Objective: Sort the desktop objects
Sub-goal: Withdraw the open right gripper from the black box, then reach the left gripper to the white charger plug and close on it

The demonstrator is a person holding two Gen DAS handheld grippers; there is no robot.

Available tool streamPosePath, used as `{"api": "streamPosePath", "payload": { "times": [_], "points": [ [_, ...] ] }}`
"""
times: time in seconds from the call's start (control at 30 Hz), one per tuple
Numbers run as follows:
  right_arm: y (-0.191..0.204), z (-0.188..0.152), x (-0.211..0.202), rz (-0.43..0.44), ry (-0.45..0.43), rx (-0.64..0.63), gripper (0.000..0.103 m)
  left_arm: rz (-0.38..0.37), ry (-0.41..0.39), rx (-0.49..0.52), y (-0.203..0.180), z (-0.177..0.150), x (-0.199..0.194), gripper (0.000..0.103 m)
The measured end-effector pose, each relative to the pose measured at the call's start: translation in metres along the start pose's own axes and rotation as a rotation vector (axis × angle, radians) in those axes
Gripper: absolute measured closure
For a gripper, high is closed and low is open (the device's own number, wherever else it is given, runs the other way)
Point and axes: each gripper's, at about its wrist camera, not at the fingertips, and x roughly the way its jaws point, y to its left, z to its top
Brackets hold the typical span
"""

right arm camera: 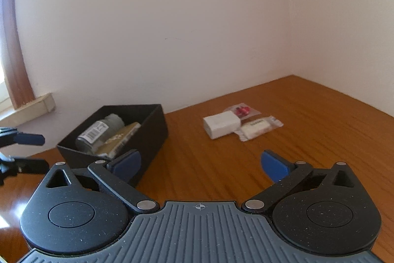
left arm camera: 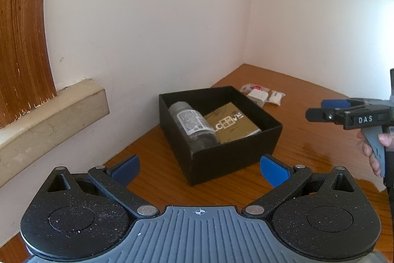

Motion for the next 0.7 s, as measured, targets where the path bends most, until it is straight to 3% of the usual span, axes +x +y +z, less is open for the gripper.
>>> {"api": "streamPosePath", "payload": {
  "times": [0.37, 0.7],
  "points": [
    [-0.027, -0.012, -0.004, 0.011, 0.065, 0.012, 0.000, 0.014, -0.002, -0.007, -0.001, -0.002, 0.003, 0.000],
    [-0.038, -0.016, 0.000, 0.035, 0.094, 0.021, 0.000, -0.023, -0.018, -0.027, -0.011, 0.009, 0.001, 0.000]
  ]
}}
